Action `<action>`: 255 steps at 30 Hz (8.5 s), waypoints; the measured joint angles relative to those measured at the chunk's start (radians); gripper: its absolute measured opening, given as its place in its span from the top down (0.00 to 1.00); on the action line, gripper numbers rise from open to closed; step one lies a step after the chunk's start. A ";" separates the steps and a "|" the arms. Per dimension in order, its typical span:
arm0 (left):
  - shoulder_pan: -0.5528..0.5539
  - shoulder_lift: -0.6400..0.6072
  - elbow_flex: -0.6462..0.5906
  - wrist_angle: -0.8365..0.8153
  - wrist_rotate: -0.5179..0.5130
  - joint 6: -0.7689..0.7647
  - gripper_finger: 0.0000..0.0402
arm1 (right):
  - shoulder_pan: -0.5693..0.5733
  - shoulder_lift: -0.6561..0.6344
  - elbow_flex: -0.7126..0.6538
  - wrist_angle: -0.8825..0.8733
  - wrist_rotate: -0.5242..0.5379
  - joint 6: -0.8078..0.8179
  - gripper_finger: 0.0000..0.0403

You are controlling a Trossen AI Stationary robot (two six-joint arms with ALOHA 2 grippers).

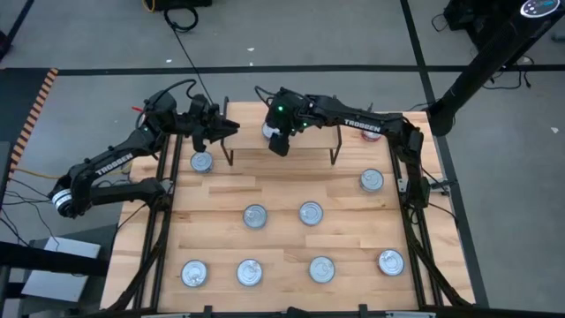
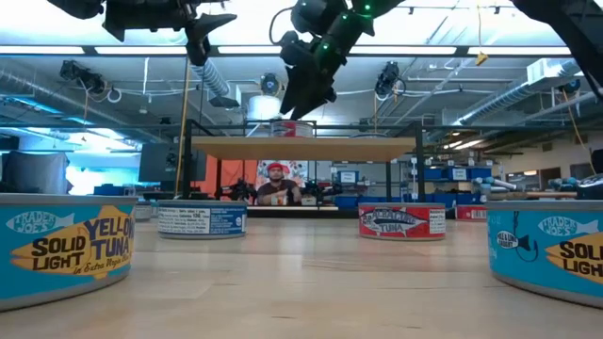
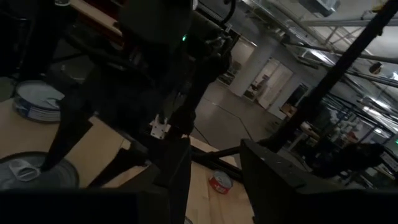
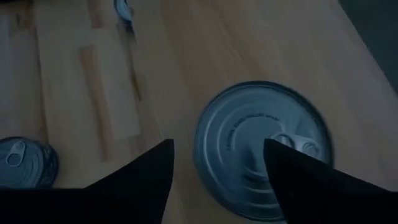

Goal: Stack canned seafood by type on shelf
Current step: Put the middle left red tuna can on the shelf, then put the bottom right yellow and blue tuna can on the shelf

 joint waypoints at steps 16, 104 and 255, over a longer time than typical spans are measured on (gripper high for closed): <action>0.000 0.000 0.000 -0.001 -0.080 0.018 0.65 | -0.070 0.001 -0.049 0.014 -0.133 -0.011 0.94; -0.137 0.075 0.002 -0.187 -0.187 0.395 0.99 | 0.272 -0.811 -0.920 0.430 -0.016 0.544 1.00; -0.478 0.354 0.021 -0.057 -0.460 0.545 0.99 | 0.797 -0.287 -0.995 0.513 -0.206 0.935 0.69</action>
